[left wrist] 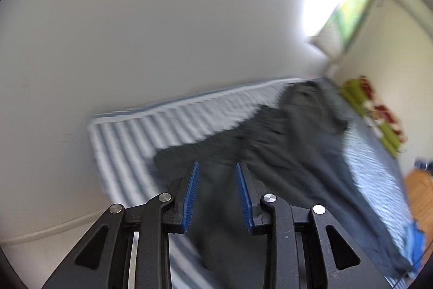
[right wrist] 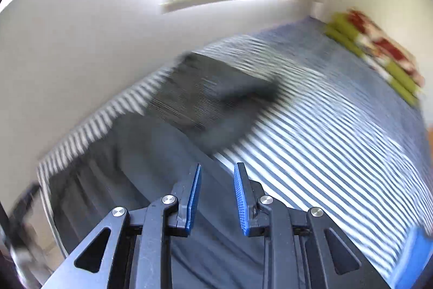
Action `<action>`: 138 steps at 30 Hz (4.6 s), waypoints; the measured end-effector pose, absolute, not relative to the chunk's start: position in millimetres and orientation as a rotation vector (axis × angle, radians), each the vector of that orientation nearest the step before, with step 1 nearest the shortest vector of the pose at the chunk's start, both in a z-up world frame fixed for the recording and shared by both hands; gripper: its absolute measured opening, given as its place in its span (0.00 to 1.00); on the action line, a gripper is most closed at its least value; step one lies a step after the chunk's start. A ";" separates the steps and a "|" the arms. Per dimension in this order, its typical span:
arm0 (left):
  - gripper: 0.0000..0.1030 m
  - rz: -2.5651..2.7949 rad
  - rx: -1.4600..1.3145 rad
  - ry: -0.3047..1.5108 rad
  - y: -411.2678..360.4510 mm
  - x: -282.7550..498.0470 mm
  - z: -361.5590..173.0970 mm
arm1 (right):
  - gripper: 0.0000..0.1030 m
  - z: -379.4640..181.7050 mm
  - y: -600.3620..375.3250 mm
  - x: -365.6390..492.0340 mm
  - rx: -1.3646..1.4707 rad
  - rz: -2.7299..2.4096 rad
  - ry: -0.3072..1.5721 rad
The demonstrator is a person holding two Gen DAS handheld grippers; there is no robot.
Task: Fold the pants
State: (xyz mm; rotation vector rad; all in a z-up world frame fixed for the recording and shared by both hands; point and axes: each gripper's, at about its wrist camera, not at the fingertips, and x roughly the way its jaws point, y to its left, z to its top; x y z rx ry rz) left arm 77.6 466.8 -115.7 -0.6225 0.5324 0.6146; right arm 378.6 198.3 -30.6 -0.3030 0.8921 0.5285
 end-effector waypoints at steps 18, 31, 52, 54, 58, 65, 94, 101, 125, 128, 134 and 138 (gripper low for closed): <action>0.42 0.094 -0.492 0.752 275.1 174.2 -99.1 | 0.39 -159.1 -296.4 193.9 0.073 -0.224 1.197; 0.42 0.093 -0.474 0.834 252.5 156.9 -106.6 | 0.05 -194.6 -276.4 124.8 0.101 -0.129 1.262; 0.46 -0.329 0.043 1.014 32.0 293.5 -115.4 | 0.61 -141.1 -254.3 275.5 -0.291 -0.054 0.912; 0.46 -0.401 0.153 1.030 -6.5 308.7 -125.9 | 0.61 -151.1 -250.8 289.4 -0.344 -0.020 0.922; 0.46 -0.485 0.273 1.085 -63.1 338.7 -156.3 | 0.61 -165.2 -247.2 302.5 -0.431 0.019 0.913; 0.20 -0.480 0.324 1.092 -81.7 368.4 -180.4 | 0.14 -157.6 -261.5 328.4 -0.291 0.059 0.950; 0.29 -0.391 0.030 1.050 103.3 297.9 -97.7 | 0.47 -207.9 -353.9 294.5 0.278 -0.024 1.268; 0.29 -0.125 -0.122 1.025 232.3 288.4 -90.4 | 0.22 -210.0 -326.6 313.8 0.261 -0.036 1.247; 0.35 0.226 -0.312 1.018 371.5 145.9 -127.7 | 0.49 -174.7 -319.1 148.1 0.225 -0.132 1.232; 0.38 0.268 -0.411 1.004 394.1 125.8 -135.0 | 0.49 -158.0 -275.6 143.8 0.121 -0.059 1.193; 0.44 0.394 -0.542 0.977 450.4 88.9 -146.3 | 0.49 -146.9 -251.3 133.7 0.089 -0.049 1.178; 0.48 0.422 -0.616 0.990 473.5 78.9 -161.0 | 0.49 -159.9 -275.8 119.0 0.205 -0.122 1.224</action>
